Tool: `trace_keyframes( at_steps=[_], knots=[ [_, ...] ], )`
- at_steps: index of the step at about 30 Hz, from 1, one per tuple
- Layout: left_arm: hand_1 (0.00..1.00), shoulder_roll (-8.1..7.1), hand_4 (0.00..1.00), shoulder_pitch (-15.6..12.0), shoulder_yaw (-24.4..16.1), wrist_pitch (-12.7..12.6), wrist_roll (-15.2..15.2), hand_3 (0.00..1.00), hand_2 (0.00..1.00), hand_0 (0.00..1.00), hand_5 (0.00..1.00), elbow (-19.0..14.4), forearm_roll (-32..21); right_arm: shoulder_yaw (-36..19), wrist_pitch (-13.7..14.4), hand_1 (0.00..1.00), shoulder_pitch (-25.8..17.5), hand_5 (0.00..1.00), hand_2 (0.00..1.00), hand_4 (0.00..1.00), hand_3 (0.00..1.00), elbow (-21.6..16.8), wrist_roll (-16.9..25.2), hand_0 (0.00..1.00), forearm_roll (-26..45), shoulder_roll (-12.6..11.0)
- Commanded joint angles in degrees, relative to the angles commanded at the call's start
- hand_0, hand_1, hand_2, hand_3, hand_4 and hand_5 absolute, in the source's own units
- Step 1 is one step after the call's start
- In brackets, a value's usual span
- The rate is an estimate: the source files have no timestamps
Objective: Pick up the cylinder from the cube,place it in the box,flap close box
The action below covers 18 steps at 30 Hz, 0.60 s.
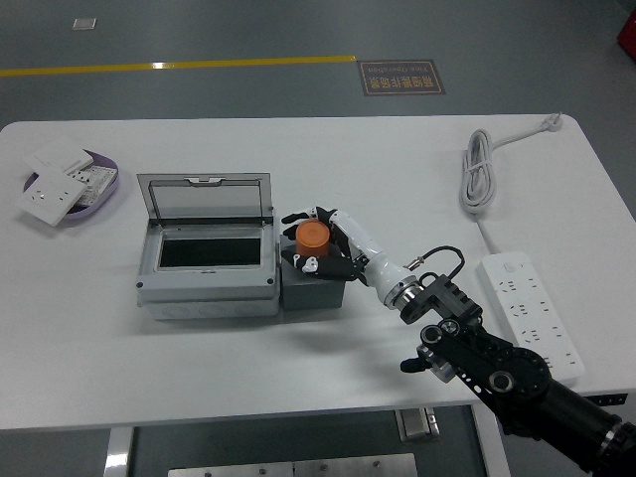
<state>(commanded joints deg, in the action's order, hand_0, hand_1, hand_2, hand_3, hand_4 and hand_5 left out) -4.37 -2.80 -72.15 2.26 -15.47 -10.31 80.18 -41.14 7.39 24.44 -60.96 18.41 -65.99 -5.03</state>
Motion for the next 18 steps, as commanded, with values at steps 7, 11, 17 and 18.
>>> trace_keyframes(
  at_steps=[7, 11, 17, 18],
  knots=[
    [0.590, 0.03, 0.646, -0.01, 0.07, 0.00, 0.04, 0.585, 0.591, 0.607, 0.206, 0.00, -0.04, 0.32, 0.28, 0.646, 0.05, 0.002, 0.592, 0.317, 0.612, -0.13, -0.47, 0.720, 0.06, 0.07],
    [0.589, 0.09, 0.646, -0.08, -0.04, -0.01, 0.04, 0.586, 0.591, 0.606, 0.206, 0.00, 0.05, -0.10, 0.65, 0.616, -0.01, 0.002, 0.553, 0.199, 0.550, -0.64, -0.36, 0.727, 0.08, 0.13],
    [0.589, 0.20, 0.646, -0.44, -0.48, -0.02, -0.12, 0.586, 0.591, 0.606, 0.206, 0.00, 0.39, -1.38, 2.36, 0.616, 0.35, 0.002, 0.553, 0.199, 0.550, -4.88, -1.05, 0.727, -1.56, -0.52],
    [0.590, 0.21, 0.646, -0.49, -0.57, -0.03, -0.15, 0.585, 0.592, 0.606, 0.206, 0.00, 0.45, -1.38, 2.64, 0.594, 0.59, 0.002, 0.536, 0.122, 0.502, -5.98, -1.32, 0.722, -2.13, -0.72]
  ],
)
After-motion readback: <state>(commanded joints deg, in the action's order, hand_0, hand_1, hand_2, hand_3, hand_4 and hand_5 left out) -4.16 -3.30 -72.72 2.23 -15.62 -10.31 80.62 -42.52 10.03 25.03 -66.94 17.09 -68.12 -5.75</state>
